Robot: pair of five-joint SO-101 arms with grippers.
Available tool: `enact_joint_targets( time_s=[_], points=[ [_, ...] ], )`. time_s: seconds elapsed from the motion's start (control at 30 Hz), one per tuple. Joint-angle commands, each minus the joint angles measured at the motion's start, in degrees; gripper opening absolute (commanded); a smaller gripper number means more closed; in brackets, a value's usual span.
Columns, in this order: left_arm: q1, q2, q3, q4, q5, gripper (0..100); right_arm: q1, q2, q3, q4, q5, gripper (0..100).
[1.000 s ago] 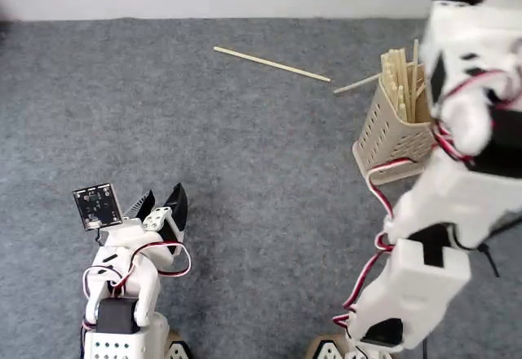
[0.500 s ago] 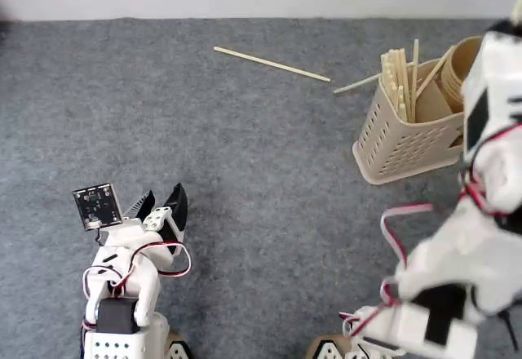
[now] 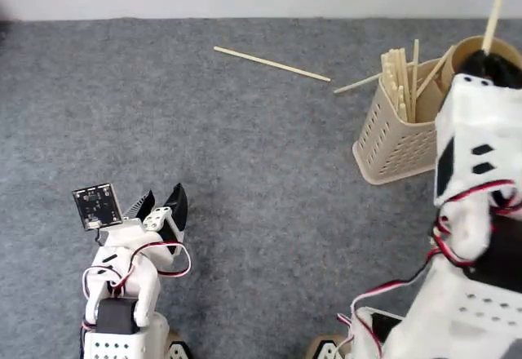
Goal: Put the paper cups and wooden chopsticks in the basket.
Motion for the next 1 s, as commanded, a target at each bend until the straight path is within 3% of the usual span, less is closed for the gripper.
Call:
enact_joint_targets(
  time_s=[0.0,0.17,0.4,0.97],
  points=[
    [-0.09,-0.79,-0.31,0.18,-0.70,19,-0.31,-5.93,16.09,-21.23,-0.18,0.7],
    [-0.09,-0.79,-0.31,0.18,-0.70,19,-0.22,-7.78,32.79,-47.87,-0.26,0.7],
    [-0.09,-0.79,-0.31,0.18,-0.70,19,-0.57,-7.69,44.66,-74.86,-3.34,0.7],
    [-0.09,-0.79,-0.31,0.18,-0.70,19,-0.48,19.82,46.77,-125.32,-5.19,0.8]
  ],
)
